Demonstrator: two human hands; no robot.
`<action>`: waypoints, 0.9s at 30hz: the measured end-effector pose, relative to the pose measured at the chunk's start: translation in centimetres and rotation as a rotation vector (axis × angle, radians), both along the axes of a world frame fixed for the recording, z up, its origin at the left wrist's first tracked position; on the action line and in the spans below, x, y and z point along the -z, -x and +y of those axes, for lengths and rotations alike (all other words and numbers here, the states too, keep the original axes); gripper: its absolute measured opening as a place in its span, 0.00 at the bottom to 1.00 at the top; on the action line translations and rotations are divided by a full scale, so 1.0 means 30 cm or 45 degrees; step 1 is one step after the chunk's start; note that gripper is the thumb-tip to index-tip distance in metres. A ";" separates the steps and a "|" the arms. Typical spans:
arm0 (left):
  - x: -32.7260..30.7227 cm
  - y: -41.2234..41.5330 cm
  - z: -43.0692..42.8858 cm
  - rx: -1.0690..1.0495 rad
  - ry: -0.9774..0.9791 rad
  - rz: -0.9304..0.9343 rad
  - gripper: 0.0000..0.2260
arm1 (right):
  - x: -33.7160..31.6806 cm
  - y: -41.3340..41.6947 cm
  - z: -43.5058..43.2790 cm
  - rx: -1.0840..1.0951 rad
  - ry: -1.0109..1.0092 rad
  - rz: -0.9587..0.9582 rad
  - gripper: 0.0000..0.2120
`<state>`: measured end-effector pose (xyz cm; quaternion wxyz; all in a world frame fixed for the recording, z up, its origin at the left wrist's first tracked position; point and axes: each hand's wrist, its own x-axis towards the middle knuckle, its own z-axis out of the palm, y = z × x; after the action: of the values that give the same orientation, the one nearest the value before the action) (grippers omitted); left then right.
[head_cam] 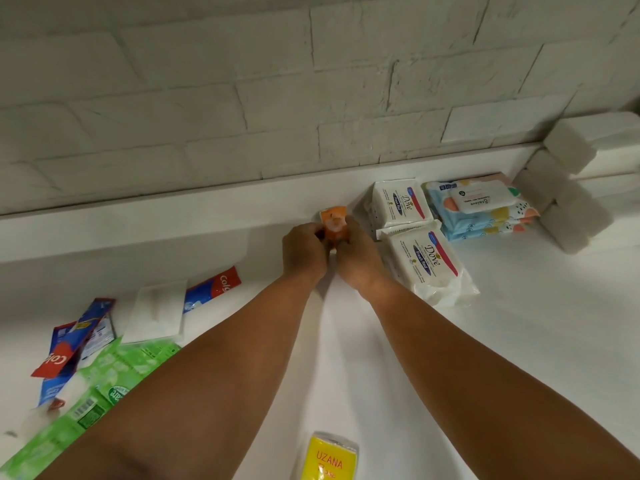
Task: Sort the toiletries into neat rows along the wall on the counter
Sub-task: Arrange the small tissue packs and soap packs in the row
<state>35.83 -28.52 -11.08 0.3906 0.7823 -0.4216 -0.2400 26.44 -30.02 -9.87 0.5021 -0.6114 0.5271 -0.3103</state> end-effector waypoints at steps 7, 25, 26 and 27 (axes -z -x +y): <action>-0.018 -0.005 0.017 0.008 -0.032 -0.062 0.08 | 0.011 0.000 -0.002 -0.033 0.151 0.152 0.22; -0.087 -0.168 0.621 0.092 0.097 -0.233 0.10 | -0.050 -0.029 0.510 -0.404 0.356 0.433 0.19; -0.075 -0.182 0.653 0.100 0.072 -0.263 0.11 | -0.036 -0.032 0.533 -0.430 0.353 0.480 0.19; -0.066 -0.197 0.685 0.101 0.047 -0.287 0.12 | -0.024 -0.036 0.558 -0.450 0.351 0.523 0.19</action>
<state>41.73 -7.95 -9.10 0.3452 0.7797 -0.4978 -0.1582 27.52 -13.27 -9.15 0.3435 -0.8059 0.4562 -0.1565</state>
